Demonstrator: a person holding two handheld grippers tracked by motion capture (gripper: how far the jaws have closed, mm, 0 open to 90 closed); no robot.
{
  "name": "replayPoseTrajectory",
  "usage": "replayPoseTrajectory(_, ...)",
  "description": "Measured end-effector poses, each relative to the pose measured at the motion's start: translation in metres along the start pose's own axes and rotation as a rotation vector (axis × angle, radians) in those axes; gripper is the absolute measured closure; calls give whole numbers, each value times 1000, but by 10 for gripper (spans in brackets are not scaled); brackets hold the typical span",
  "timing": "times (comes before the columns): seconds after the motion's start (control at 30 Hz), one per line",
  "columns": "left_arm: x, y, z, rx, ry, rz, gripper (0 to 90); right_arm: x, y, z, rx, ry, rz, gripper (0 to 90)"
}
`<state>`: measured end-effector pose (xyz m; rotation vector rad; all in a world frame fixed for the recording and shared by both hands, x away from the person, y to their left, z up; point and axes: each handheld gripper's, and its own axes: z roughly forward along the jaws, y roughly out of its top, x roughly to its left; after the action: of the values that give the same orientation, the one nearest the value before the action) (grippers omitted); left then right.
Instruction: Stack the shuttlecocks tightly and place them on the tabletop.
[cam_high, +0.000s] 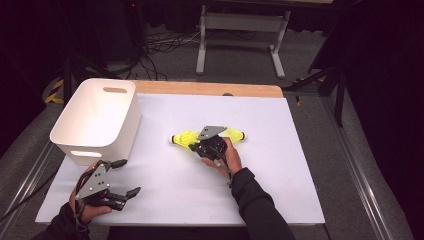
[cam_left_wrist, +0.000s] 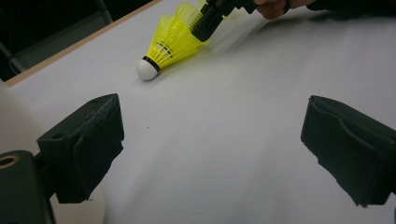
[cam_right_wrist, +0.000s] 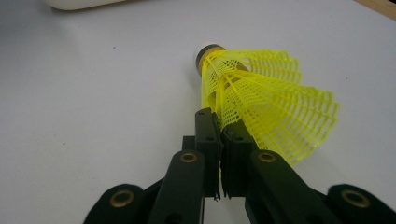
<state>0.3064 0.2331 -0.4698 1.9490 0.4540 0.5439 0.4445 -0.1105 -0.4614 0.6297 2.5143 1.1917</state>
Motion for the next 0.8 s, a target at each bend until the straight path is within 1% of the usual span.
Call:
replayPoseTrajectory(0.03, 0, 0, 0, 0, 0, 1, 67, 0, 0, 0, 0, 6, 9, 869)
replayPoseTrajectory(0.2, 0, 0, 0, 2, -1, 2, 67, 2, -2, 3, 19, 7, 4, 830)
replayPoseTrajectory(0.33, 0, 0, 0, 3, -2, 2, 67, 1, -3, 3, 24, 8, 11, 796)
replayPoseTrajectory(0.4, 0, 0, 0, 3, -3, 3, 67, 2, -4, 4, 29, 8, 19, 770)
replayPoseTrajectory(0.5, 0, 0, 0, 3, -3, 3, 67, 3, -5, 4, 35, 13, 21, 742)
replayPoseTrajectory(0.53, 0, 0, 0, 3, -3, 3, 67, 3, -6, 4, 42, 7, 15, 723)
replayPoseTrajectory(0.6, -1, 0, 1, 4, -2, 4, 67, 4, -6, 3, 38, 9, 19, 717)
replayPoseTrajectory(0.63, -1, 0, 1, 4, -1, 3, 67, 4, -5, 3, 35, 6, 12, 711)
replayPoseTrajectory(0.7, -1, 0, 1, 4, -1, 4, 67, 4, -5, 1, 28, 0, 18, 700)
replayPoseTrajectory(0.8, -1, 0, 1, 5, 0, 4, 67, 4, -5, -2, 35, -4, 18, 669)
